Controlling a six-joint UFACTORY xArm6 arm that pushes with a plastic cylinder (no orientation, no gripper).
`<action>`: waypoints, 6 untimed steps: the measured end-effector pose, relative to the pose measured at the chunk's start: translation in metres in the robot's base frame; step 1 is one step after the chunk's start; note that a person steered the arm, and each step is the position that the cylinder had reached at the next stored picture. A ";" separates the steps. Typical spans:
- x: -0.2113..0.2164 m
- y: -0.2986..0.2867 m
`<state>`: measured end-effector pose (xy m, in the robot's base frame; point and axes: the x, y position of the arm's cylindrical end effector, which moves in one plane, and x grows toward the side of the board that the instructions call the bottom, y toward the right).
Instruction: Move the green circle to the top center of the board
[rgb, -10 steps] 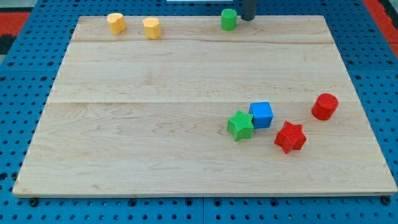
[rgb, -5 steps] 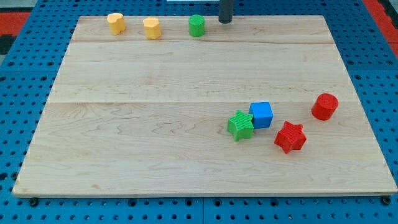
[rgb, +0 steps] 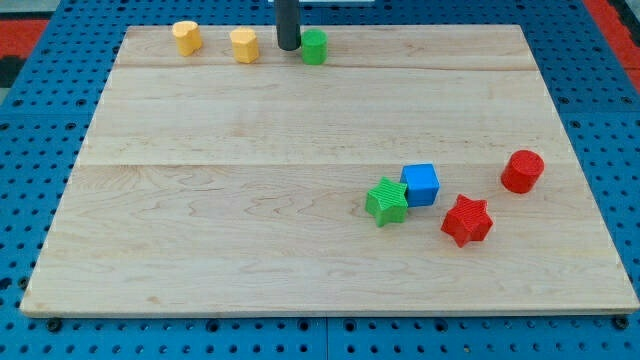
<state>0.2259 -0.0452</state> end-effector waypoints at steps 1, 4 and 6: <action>-0.032 -0.001; 0.041 0.099; 0.075 0.017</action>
